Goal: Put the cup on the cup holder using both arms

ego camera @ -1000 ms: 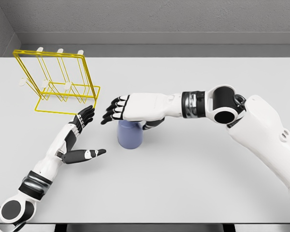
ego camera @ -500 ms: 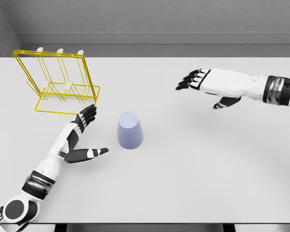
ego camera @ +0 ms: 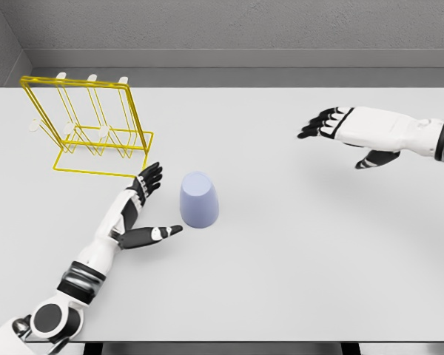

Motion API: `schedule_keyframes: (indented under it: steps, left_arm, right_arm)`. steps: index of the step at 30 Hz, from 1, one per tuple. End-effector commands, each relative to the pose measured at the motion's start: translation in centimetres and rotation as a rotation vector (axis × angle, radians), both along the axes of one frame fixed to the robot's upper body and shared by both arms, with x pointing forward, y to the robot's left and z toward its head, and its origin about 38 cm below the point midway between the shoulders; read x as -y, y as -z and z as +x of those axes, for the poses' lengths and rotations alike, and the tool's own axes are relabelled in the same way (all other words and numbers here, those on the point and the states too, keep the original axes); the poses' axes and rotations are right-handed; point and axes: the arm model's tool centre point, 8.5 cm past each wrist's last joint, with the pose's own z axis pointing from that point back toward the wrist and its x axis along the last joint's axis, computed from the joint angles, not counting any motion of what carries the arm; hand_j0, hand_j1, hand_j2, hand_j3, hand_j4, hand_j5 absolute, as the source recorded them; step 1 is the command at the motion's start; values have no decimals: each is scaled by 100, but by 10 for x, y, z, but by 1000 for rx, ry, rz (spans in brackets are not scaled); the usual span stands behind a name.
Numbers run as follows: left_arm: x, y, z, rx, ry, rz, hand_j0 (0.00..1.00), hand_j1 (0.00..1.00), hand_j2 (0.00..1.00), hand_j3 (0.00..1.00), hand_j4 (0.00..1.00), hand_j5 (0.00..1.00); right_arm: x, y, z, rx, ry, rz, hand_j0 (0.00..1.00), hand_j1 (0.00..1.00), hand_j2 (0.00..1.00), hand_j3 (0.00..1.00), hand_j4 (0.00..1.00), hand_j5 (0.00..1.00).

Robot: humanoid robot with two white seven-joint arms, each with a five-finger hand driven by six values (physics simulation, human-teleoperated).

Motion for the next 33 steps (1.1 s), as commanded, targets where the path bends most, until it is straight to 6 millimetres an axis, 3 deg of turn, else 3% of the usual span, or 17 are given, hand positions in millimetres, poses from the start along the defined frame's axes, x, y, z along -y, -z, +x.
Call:
schedule_keyframes:
  steps: [1, 3, 4, 6, 8, 21, 33]
  left_arm:
    - [4, 4, 1, -17, -6, -1, 100, 100, 100, 100, 100, 100]
    - [4, 5, 6, -18, -11, 6, 100, 100, 100, 100, 100, 100]
    - [4, 4, 9, -14, -13, 5, 100, 100, 100, 100, 100, 100]
    - [6, 4, 9, -14, -12, 2, 100, 100, 100, 100, 100, 100]
    - [11, 6, 9, -12, -13, -1, 100, 100, 100, 100, 100, 100]
    - [18, 6, 11, 1, -4, 5, 100, 100, 100, 100, 100, 100]
    - [37, 7, 11, 26, 10, 7, 100, 100, 100, 100, 100, 100]
  right_arm:
    - [6, -5, -1, 5, 10, -11, 100, 100, 100, 100, 100, 100]
    - [8, 3, -4, -14, 13, -16, 100, 100, 100, 100, 100, 100]
    - [21, 1, -7, -17, 35, -47, 100, 100, 100, 100, 100, 100]
    - [21, 4, -10, -24, 31, -51, 100, 100, 100, 100, 100, 100]
    - [26, -11, -9, 15, 41, -44, 100, 100, 100, 100, 100, 100]
    - [27, 5, -16, -19, 47, -29, 100, 100, 100, 100, 100, 100]
    - [28, 19, -16, -51, 64, -5, 100, 100, 100, 100, 100, 100]
